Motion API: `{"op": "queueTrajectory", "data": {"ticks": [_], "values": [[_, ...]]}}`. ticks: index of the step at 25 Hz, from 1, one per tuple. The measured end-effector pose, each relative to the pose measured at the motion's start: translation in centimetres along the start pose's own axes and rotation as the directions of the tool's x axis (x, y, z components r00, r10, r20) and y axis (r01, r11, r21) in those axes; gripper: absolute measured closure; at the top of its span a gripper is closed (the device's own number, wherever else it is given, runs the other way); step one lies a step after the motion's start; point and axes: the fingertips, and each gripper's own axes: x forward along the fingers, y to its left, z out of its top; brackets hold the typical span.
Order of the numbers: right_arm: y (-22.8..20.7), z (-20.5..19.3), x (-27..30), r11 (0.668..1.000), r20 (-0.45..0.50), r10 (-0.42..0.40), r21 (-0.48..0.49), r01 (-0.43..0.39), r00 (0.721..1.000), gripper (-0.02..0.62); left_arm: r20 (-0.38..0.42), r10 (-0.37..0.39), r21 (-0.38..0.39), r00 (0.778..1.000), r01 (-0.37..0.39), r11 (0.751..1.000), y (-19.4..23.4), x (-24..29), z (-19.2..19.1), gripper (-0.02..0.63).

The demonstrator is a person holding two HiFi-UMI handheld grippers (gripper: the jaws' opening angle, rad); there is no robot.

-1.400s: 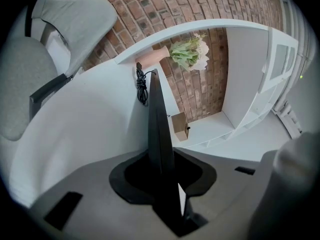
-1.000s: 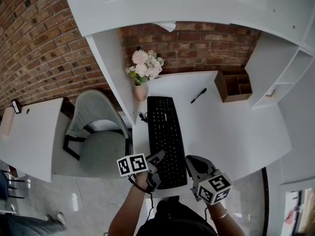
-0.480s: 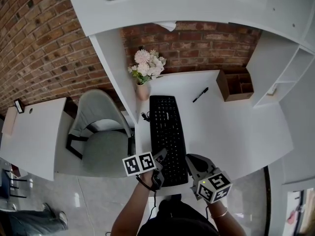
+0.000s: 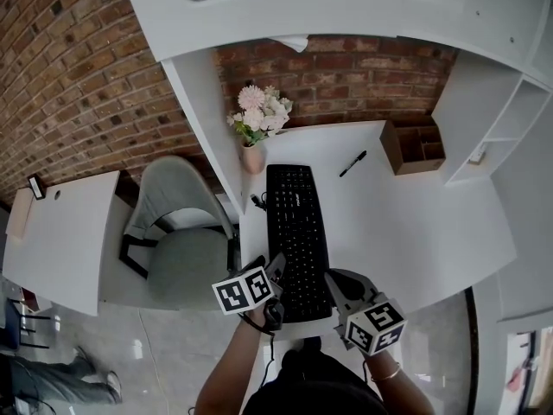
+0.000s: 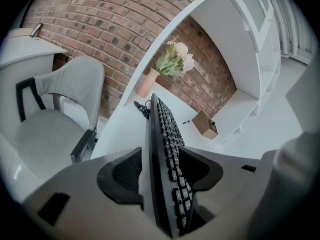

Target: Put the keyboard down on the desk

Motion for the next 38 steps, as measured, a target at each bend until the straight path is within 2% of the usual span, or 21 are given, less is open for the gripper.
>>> {"op": "queueTrajectory", "data": {"ticks": [6, 13, 15, 18, 20, 28, 38], "values": [[0.0, 0.6, -0.7, 1.0, 0.021, -0.024, -0.012, 0.025, 0.999, 0.591, 0.111, 0.029, 0.159, 0.993, -0.047, 0.986, -0.8, -3.4, 2.8, 0.404], [0.3, 2.0, -2.0, 0.998, 0.066, -0.054, -0.031, 0.056, 0.996, 0.591, 0.192, 0.001, 0.341, 0.981, -0.068, 0.938, -3.3, -7.1, 4.5, 0.43], [0.6, 2.4, -2.6, 0.997, 0.083, -0.059, -0.036, 0.062, 0.995, 0.591, 0.216, -0.007, 0.374, 0.976, -0.076, 0.924, -3.8, -8.3, 4.8, 0.452], [1.1, 2.9, -3.4, 0.996, 0.105, -0.066, -0.047, 0.072, 0.992, 0.591, 0.256, -0.011, 0.415, 0.967, -0.1, 0.904, -4.4, -10.1, 5.0, 0.52], [1.4, 3.1, -4.0, 0.995, 0.117, -0.074, -0.055, 0.081, 0.99, 0.591, 0.274, -0.022, 0.443, 0.961, -0.107, 0.89, -5.0, -11.3, 5.1, 0.534], [2.8, 3.4, -6.1, 0.992, 0.149, -0.087, -0.08, 0.1, 0.985, 0.591, 0.327, -0.069, 0.5, 0.942, -0.111, 0.859, -7.0, -15.4, 4.9, 0.574], [5.2, 3.5, -8.1, 0.989, 0.179, -0.091, -0.1, 0.11, 0.98, 0.591, 0.351, -0.105, 0.505, 0.93, -0.094, 0.858, -6.9, -19.6, 3.4, 0.597]]}}
